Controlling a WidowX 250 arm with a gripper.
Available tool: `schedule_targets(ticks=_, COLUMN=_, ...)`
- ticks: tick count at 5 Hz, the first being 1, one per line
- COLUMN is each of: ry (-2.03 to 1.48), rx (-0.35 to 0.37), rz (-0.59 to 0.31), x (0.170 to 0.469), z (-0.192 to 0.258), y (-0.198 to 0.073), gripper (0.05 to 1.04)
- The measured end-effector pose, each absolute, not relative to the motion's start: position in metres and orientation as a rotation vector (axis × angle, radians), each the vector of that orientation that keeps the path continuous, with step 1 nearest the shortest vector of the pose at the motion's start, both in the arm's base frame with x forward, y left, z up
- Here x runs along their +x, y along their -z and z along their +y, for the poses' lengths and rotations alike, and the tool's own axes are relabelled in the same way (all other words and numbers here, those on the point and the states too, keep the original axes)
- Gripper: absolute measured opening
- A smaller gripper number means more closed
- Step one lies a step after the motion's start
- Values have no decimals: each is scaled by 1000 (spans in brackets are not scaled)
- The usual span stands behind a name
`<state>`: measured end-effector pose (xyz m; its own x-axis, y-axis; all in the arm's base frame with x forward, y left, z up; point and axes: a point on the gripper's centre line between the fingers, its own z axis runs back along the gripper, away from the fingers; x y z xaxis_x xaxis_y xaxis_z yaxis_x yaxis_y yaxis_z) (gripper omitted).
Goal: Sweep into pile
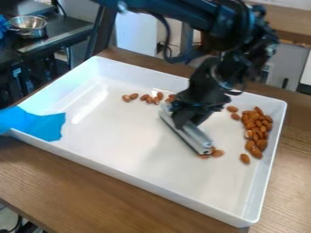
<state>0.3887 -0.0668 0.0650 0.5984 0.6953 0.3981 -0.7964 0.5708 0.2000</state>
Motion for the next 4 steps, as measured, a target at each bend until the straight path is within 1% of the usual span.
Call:
schedule_targets(ticks=2, ry=-908, rx=343, rz=-273, x=418, z=-124, y=-70, gripper=352)
schedule_targets(ticks=3, ry=-903, rx=321, rz=-281, x=425, z=-130, y=-76, gripper=352)
schedule_targets(ticks=4, ry=-846, rx=241, rz=-317, x=422, z=-118, y=-88, gripper=352)
